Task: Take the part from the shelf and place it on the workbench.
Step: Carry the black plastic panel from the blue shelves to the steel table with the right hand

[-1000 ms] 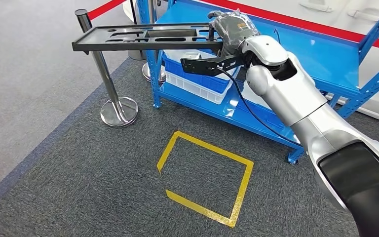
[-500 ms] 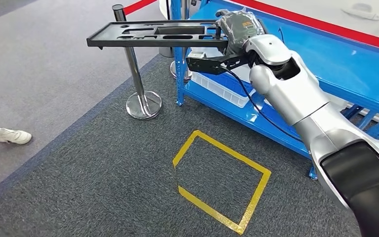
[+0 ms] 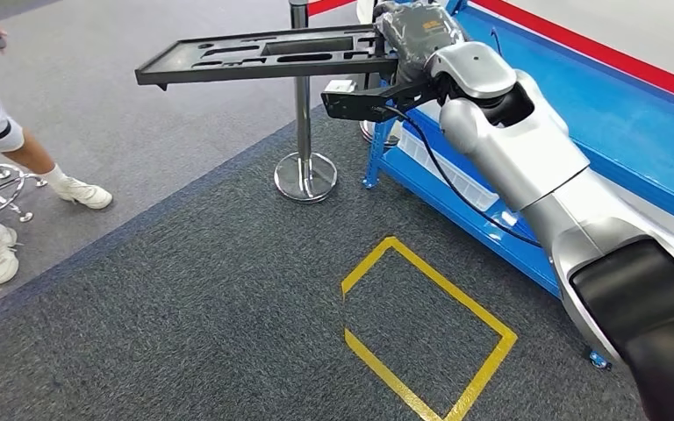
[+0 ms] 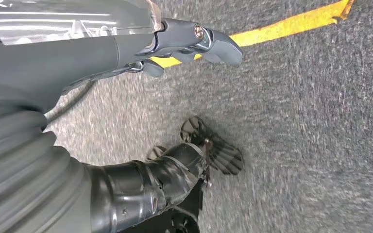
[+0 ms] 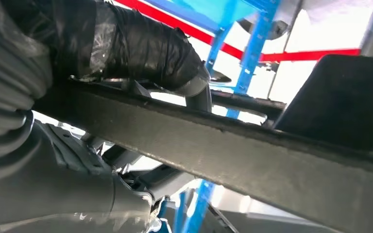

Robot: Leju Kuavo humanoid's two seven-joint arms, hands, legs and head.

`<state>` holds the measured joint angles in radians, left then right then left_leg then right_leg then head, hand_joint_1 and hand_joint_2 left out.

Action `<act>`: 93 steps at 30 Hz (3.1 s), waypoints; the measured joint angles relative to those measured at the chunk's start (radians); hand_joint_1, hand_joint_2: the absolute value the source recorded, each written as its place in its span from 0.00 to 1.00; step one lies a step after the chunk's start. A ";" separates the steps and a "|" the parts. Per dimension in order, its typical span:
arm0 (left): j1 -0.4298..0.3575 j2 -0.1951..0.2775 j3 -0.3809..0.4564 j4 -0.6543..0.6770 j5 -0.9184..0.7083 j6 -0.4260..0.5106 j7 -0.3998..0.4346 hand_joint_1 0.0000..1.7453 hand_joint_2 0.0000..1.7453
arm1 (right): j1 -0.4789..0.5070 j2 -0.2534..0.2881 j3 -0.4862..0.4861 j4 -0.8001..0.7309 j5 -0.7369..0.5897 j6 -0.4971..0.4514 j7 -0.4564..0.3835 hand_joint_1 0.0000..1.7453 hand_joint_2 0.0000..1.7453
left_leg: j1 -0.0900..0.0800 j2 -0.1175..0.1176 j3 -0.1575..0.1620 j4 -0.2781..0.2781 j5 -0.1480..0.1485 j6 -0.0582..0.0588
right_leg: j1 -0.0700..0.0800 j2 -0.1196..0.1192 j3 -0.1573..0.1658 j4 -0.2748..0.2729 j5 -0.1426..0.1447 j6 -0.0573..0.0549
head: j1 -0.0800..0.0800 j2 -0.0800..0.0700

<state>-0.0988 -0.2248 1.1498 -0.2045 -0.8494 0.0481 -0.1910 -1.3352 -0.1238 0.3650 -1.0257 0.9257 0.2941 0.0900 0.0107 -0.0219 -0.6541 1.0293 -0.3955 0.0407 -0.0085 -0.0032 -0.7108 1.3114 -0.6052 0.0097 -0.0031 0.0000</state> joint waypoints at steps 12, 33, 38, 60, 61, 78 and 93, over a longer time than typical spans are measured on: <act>0.006 0.000 0.010 0.000 0.002 0.007 0.002 0.00 1.00 | -0.166 0.000 0.076 0.012 0.044 0.074 0.018 1.00 1.00 | 0.001 -0.041 -0.059 0.081 -0.032 -0.046 | -0.013 0.022 0.105 -0.266 0.149 -0.023 | -0.002 0.000; 0.001 -0.001 0.025 0.000 0.012 0.006 0.011 0.00 1.00 | -0.230 0.006 0.137 0.063 0.043 0.085 0.016 1.00 1.00 | -0.006 -0.037 0.009 -0.004 -0.001 0.006 | -0.007 0.007 0.003 -0.036 0.060 0.006 | -0.001 0.000; -0.001 -0.004 0.032 0.000 0.012 0.003 0.011 0.00 1.00 | -0.228 0.006 0.150 0.079 0.067 0.083 -0.010 1.00 1.00 | 0.004 -0.103 -0.020 0.018 0.000 -0.018 | -0.016 0.105 0.085 -0.241 0.144 0.006 | -0.001 0.000; 0.001 -0.001 0.058 0.000 0.012 -0.003 0.012 0.00 1.00 | -0.385 0.017 0.424 0.189 0.111 0.184 -0.119 1.00 1.00 | -0.015 0.020 0.001 -0.019 0.010 0.007 | -0.004 -0.011 0.028 -0.081 0.033 0.002 | -0.004 0.000; -0.001 -0.001 0.059 0.000 0.012 -0.002 0.012 0.00 1.00 | -0.385 0.014 0.428 0.191 0.102 0.180 -0.114 1.00 1.00 | -0.015 0.007 0.001 -0.018 0.010 0.010 | -0.004 -0.002 -0.002 -0.024 0.017 0.003 | -0.004 0.000; 0.002 -0.003 0.063 0.000 -0.009 -0.005 0.007 0.00 1.00 | -0.181 0.021 0.190 0.077 -0.183 -0.010 0.031 1.00 1.00 | 0.005 0.017 -0.150 0.278 -0.108 -0.045 | -0.002 -0.044 0.103 -0.269 0.153 -0.021 | -0.008 0.000; -0.001 0.006 0.066 0.000 -0.008 -0.011 -0.003 0.00 1.00 | -0.163 0.007 0.121 0.069 -0.222 0.009 0.012 1.00 1.00 | -0.016 -0.026 0.005 -0.002 -0.010 0.017 | -0.002 0.003 -0.033 0.014 0.030 0.009 | -0.006 0.000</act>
<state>-0.0997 -0.2190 1.2162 -0.2049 -0.8572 0.0370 -0.1943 -1.4985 -0.1170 0.4859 -0.9564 0.7032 0.3034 0.1023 -0.0058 -0.0477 -0.6487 1.0272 -0.4060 0.0573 -0.0107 -0.0004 -0.7443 1.3254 -0.5757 0.0184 -0.0094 0.0000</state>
